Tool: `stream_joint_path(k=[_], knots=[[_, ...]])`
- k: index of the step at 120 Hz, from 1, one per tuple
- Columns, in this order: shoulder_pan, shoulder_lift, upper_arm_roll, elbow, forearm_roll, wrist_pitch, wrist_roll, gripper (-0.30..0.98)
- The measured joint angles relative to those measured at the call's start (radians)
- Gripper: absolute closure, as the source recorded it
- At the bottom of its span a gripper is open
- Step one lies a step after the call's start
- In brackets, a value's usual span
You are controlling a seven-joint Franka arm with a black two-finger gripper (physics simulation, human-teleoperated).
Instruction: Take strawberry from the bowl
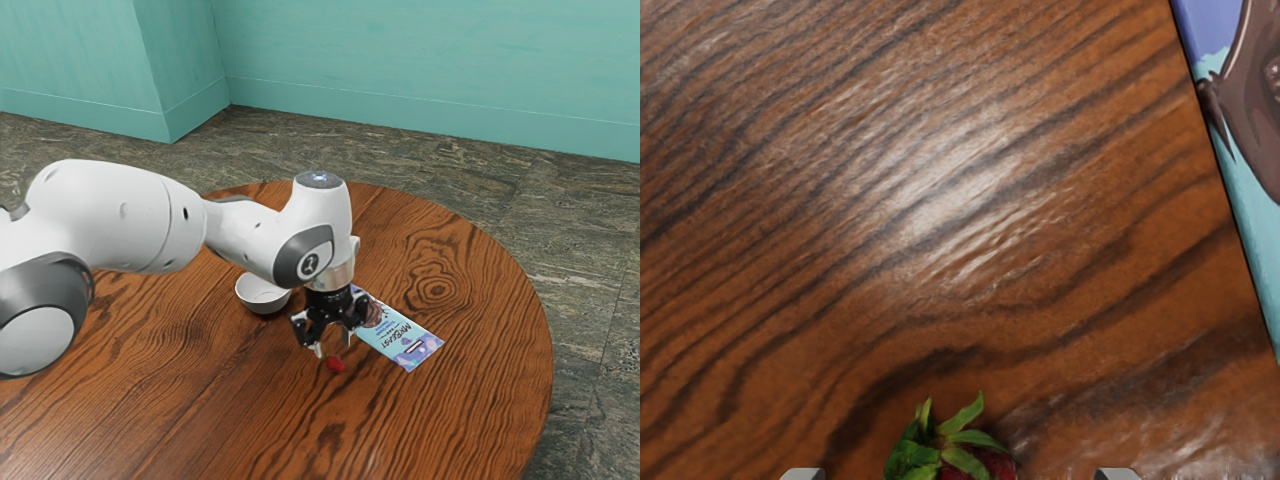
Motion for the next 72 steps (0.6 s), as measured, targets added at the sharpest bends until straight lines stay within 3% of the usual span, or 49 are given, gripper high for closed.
stream_joint_path(k=[20,32,47,54,62,72], knots=[[0.001,-0.008,0.0,0.002,-0.001,0.002,0.009,0.18],[0.014,-0.063,0.01,0.065,0.005,-0.075,0.042,0.12],[0.016,-0.304,0.029,0.169,0.082,-0.265,0.136,0.07],[0.027,-0.36,0.019,0.274,0.125,-0.383,0.181,0.06],[0.142,-0.382,-0.065,0.35,0.167,-0.488,0.252,0.05],[0.396,-0.397,-0.23,0.375,0.197,-0.573,0.351,0.04]])
